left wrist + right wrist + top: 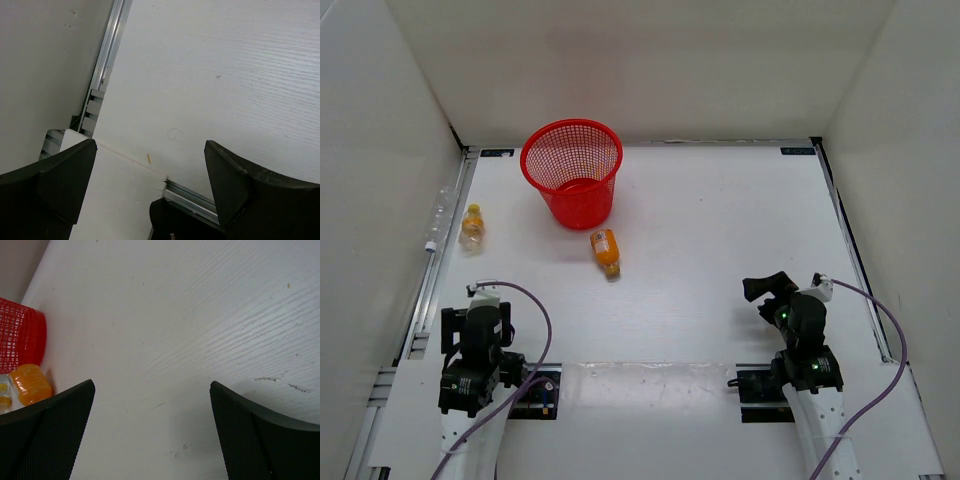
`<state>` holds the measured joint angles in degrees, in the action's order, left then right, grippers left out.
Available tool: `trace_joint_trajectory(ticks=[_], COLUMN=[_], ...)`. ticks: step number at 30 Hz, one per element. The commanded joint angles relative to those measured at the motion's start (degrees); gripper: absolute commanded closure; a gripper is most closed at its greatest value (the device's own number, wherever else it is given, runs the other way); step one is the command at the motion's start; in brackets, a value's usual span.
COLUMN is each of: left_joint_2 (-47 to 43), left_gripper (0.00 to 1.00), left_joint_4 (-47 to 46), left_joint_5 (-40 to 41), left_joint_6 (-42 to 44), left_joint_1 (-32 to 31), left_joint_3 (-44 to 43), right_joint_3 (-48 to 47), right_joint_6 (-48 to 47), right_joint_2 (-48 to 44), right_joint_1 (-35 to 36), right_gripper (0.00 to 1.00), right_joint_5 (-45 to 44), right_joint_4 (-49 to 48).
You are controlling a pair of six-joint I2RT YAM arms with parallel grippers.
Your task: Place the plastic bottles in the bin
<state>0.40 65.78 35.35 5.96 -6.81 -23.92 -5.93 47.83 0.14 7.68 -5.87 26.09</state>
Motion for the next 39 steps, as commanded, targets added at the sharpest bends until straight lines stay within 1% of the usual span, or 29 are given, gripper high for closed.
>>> trace_joint_trajectory(ticks=[1, 3, 4, 5, 6, 7, 8, 9, 10, 11, 12, 13, 14, 15, 17, 18, 19, 21, 22, 24, 25, 27, 28, 30, 34, 35, 36, 39], left_joint_2=[-2.7, 0.64, 2.04, 6.06, 8.36, 10.39, 12.49, 18.61, 22.06, 25.31, 32.74, 36.91, 40.95, 49.0, 56.51, 59.94, 65.98, 71.2, 76.1, 81.92, 88.65, 95.28, 100.27, 103.9, 111.47, 112.96, 116.19, 121.39], left_gripper=[0.0, 0.0, 0.0, 0.0, 0.0, 0.0, 0.0, 0.0, 0.0, 0.0, 0.0, 0.0, 0.0, 0.0, 0.0, 0.0, 0.0, 0.0, 0.0, 0.0, 0.0, 0.0, 0.0, 0.0, 0.0, 0.0, 0.0, 0.0], left_joint_4=[15.34, 15.34, 15.34, 14.3, 13.77, 12.02, 7.31, 4.21, 1.14, -1.85, -4.49, -4.52, -3.82, -2.68, -1.71, -1.71, -2.23, -5.82, -7.4, -9.17, -8.48, -6.11, -5.23, -5.22, -4.7, -4.17, -2.69, -1.44], left_joint_5=[-2.65, -4.93, -7.64, -8.19, -8.2, -8.72, -8.72, -6.46, -3.48, 1.51, 2.08, 1.04, -4.36, -8.16, -16.15, -18.28, -20.04, -24.17, -24.97, -25.69, -24.9, -22.37, -21.56, -21.03, -23.92, -23.93, -24.45, -25.07], left_joint_6=[-1.65, 2.55, 5.44, 11.65, 13.36, 14.68, 18.18, 19.0, 19.96, 21.28, 21.99, 20.77, 19.54, 17.01, 15.15, 14.62, 14.09, 14.08, 14.08, 14.08, 13.39, 12.51, 11.72, 11.1, 10.57, 9.18, 8.29, 5.57], left_joint_1=[0.48, 0.48, 0.48, 0.48, 0.48, 0.48, -0.22, -0.22, 0.47, 1.0, 1.62, 1.62, 1.62, 1.62, 1.62, 3.45, 4.77, 7.93, 11.43, 14.53, 16.46, 17.7, 18.49, 19.11, 19.11, 19.81, 19.82, 21.83], left_joint_3=[1.08, -0.24, -1.2, -5.56, -8.57, -11.21, -13.06, -14.56, -14.57, -14.57, -17.53, -19.91, -22.72, -29.01, -34.76, -40.01, -42.41, -46.28, -49.52, -53.4, -58.47, -64.2, -68.93, -72.48, -80.12, -81.71, -85.2, -90.58], right_joint_3=[-1.27, -1.27, -1.27, -1.27, -1.27, -1.27, -1.27, -1.27, -1.27, -1.27, -1.27, -1.27, -1.79, -2.32, -3.11, -4.16, -4.78, -6.53, -7.16, -8.03, -8.65, -8.66, -8.66, -8.66, -8.66, -9.35, -10.05, -10.76], right_joint_6=[-0.37, -0.37, -0.37, -0.37, -0.37, -0.37, -0.9, -0.9, -0.9, -1.6, -1.6, -2.21, -2.22, -3.35, -4.58, -5.9, -6.52, -8.62, -9.33, -10.48, -11.26, -11.79, -11.8, -11.8, -11.8, -11.8, -11.8, -12.33], right_joint_2=[-10.43, -10.43, -9.9, -9.9, -9.38, -8.67, -8.67, -7.28, -6.65, -6.04, -4.46, -3.67, -2.87, -1.13, 0.55, 2.3, 3.19, 5.73, 6.36, 7.5, 8.11, 8.12, 8.12, 8.12, 8.64, 9.52, 9.53, 12.16], right_joint_1=[0.23, 0.23, 0.23, 0.23, 0.23, 0.23, 0.23, 0.23, 0.23, 0.23, 0.23, 0.23, 0.23, 0.23, 0.23, 0.23, 0.23, 0.23, 0.23, 0.23, 0.23, 0.23, 0.23, 0.23, 0.23, 0.23, 0.23, 0.23], right_gripper=[0.01, 0.01, 0.01, 0.01, 0.01, 0.01, 0.01, 0.01, 0.01, 0.01, 0.01, 0.01, 0.01, 0.01, 0.01, 0.01, 0.01, 0.01, 0.01, 0.01, 0.01, 0.01, 0.01, 0.01, 0.01, 0.01, 0.01, 0.01], right_joint_5=[-0.55, -0.55, -0.55, -0.55, -0.55, -0.55, -0.55, -0.03, 0.59, 0.6, 1.12, 1.12, 1.64, 1.65, 3.14, 4.19, 4.2, 5.17, 6.04, 6.66, 6.66, 7.18, 7.19, 7.19, 6.66, 6.66, 6.66, 7.8], right_joint_4=[-0.42, -0.42, -0.42, -0.42, -1.03, -1.99, -2.53, -3.23, -4.71, -5.51, -6.13, -7.18, -7.71, -8.24, -10.0, -10.0, -10.61, -10.62, -10.62, -9.83, -9.3, -8.78, -8.77, -8.77, -8.77, -8.77, -8.77, -8.77])
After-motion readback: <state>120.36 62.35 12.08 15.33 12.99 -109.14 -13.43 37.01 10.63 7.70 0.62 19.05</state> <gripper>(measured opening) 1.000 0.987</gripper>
